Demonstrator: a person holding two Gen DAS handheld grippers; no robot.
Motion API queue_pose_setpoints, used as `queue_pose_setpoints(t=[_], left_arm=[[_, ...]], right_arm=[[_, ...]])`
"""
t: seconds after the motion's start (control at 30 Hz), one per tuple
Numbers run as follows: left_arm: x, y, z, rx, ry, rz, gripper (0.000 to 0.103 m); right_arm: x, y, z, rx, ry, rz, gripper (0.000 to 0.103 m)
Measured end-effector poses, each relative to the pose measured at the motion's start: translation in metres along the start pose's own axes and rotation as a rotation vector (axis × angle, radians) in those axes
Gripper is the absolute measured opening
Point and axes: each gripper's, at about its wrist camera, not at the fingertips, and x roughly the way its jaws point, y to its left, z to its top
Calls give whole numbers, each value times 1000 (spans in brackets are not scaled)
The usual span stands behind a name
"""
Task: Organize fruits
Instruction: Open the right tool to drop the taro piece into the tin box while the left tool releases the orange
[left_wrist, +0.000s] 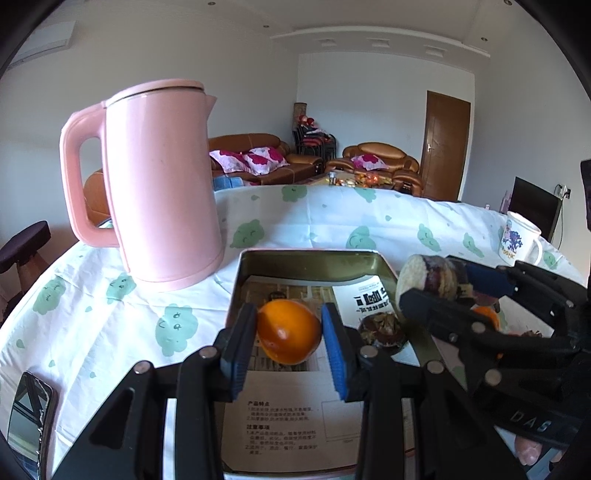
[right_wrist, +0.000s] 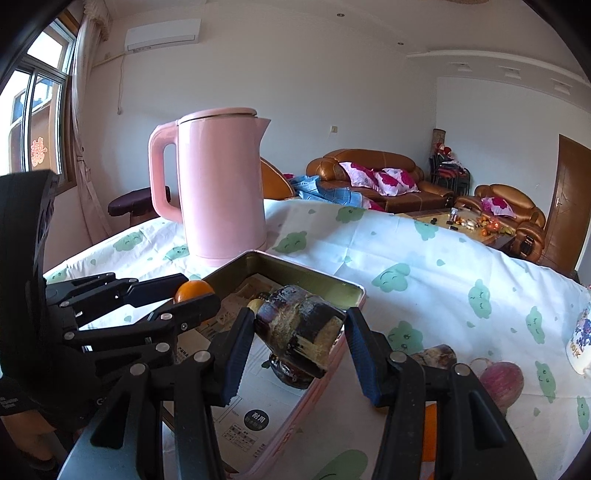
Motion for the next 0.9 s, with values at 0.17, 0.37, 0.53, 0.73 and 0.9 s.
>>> queue_pose_setpoints(t=[0.17, 0.37, 0.53, 0.73, 0.9], left_arm=[[7, 4, 1, -17, 36, -14, 37], [11, 3, 0, -16, 64, -10, 37], [13, 6, -1, -17, 76, -11, 37], [16, 8, -1, -25, 91, -21, 37], [19, 10, -2, -38, 109, -22, 38]], right_arm=[[6, 3, -3, -8, 20, 13, 53], [11, 3, -6, -8, 40, 22, 53], [16, 7, -8, -21, 60, 30, 53], [17, 8, -7, -25, 68, 31, 53], [19, 10, -8, -33, 78, 34, 53]])
